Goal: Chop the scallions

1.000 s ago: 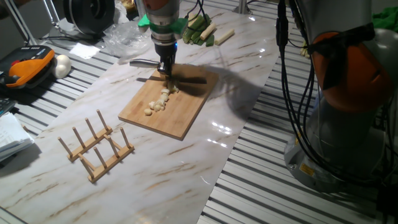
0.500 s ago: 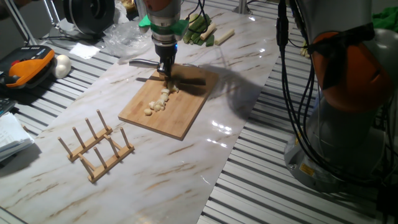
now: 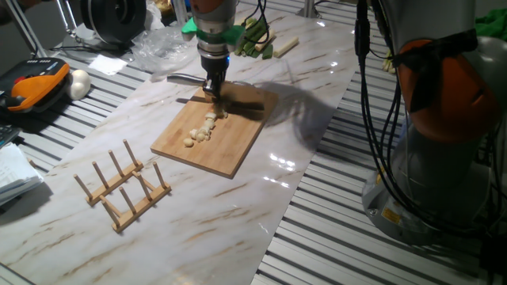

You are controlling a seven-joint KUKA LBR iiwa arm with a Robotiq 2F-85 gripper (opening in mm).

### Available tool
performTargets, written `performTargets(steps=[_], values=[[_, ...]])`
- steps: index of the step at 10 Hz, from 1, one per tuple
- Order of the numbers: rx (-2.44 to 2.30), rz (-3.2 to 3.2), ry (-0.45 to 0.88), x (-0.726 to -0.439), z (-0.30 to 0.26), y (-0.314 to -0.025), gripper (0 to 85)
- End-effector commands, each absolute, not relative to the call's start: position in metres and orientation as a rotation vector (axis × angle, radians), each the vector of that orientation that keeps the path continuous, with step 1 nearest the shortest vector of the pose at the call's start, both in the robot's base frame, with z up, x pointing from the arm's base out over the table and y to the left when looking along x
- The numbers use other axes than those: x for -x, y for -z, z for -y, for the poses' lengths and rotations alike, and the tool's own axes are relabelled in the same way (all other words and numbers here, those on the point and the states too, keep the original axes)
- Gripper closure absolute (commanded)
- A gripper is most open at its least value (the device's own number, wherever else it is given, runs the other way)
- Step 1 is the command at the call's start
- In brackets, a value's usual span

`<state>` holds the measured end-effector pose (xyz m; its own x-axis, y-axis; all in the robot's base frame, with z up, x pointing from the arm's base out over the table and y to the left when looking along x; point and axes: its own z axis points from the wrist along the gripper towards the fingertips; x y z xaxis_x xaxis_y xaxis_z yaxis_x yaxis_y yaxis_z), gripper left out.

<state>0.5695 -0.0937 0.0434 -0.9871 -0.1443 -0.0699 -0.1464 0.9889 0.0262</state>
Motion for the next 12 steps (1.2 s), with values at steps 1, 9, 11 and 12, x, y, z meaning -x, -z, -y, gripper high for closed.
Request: performTargets(steps=[1,9,11,12], values=[[0.227,-3.052,-0.038,-0.580,0.093,-0.050,85.0],[0.274,-3.094,-0.014,-0.589,0.102,-0.084,85.0],[0.314,-3.087,-0.001,-0.590,0.107,-0.085,85.0],[0.363,-3.066,0.019,-0.591,0.111,-0.084,85.0]])
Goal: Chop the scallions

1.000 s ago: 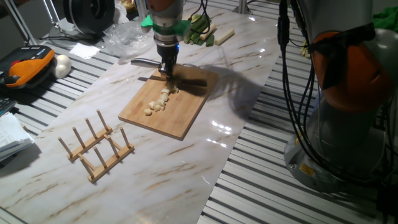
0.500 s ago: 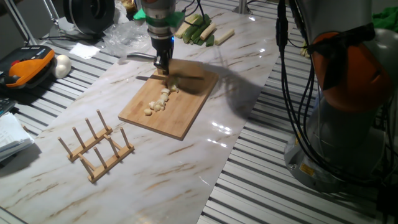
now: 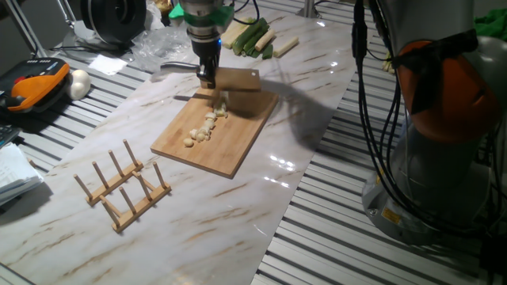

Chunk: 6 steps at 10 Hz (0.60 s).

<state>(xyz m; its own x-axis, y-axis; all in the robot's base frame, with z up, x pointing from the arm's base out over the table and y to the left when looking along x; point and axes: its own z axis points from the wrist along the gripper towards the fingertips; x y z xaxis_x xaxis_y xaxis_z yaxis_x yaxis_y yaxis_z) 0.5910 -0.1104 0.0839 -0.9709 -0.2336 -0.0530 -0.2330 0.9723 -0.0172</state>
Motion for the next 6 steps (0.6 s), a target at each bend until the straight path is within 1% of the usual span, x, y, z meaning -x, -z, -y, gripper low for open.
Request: performTargets(steps=[1,6], values=[[0.367,-3.065,0.015,-0.5921,0.1122,-0.0815,85.0],[0.360,-3.065,0.010,-0.5943,0.1118,-0.0743,85.0]])
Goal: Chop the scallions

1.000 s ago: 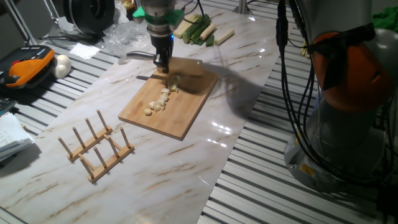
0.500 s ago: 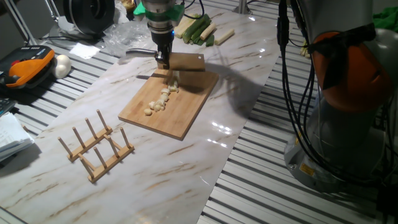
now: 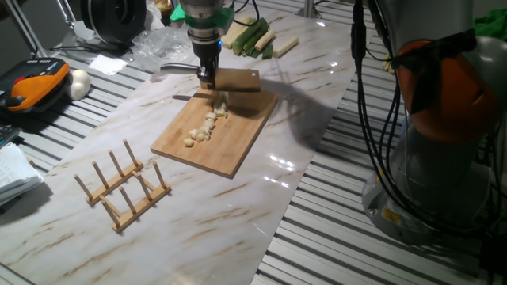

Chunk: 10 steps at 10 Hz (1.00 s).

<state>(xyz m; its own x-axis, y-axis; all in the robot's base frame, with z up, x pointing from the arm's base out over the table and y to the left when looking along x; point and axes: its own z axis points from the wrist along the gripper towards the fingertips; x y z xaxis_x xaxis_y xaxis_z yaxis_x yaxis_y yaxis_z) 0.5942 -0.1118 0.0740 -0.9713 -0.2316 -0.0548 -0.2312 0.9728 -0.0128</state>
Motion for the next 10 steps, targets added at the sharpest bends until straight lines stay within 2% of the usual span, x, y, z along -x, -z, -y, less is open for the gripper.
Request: performTargets(steps=[1,10], values=[[0.360,-3.064,0.010,-0.594,0.112,-0.073,85.0],[0.336,-3.037,-0.026,-0.588,0.106,-0.042,85.0]])
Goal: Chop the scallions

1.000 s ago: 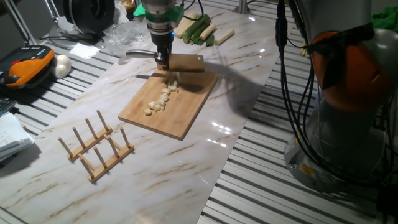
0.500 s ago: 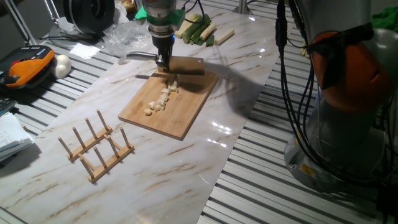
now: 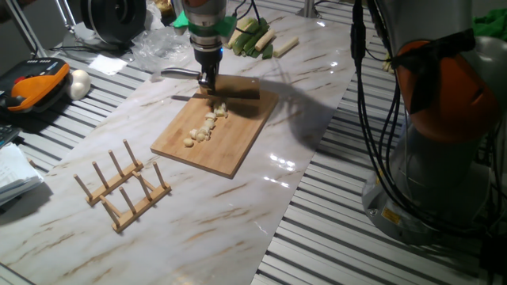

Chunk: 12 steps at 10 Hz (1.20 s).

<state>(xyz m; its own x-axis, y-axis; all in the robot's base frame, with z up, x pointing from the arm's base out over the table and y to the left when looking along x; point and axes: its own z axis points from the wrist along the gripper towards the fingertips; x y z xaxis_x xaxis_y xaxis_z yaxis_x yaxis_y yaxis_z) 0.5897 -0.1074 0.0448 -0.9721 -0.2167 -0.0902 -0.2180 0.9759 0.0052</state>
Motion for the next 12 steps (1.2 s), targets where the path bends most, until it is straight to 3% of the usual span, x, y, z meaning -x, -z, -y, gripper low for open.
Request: performTargets(steps=[1,7,12], values=[[0.334,-3.039,-0.033,-0.586,0.107,-0.041,85.0],[0.319,-3.051,-0.038,-0.569,0.110,-0.046,85.0],[0.293,-3.048,-0.014,-0.593,0.101,-0.061,85.0]])
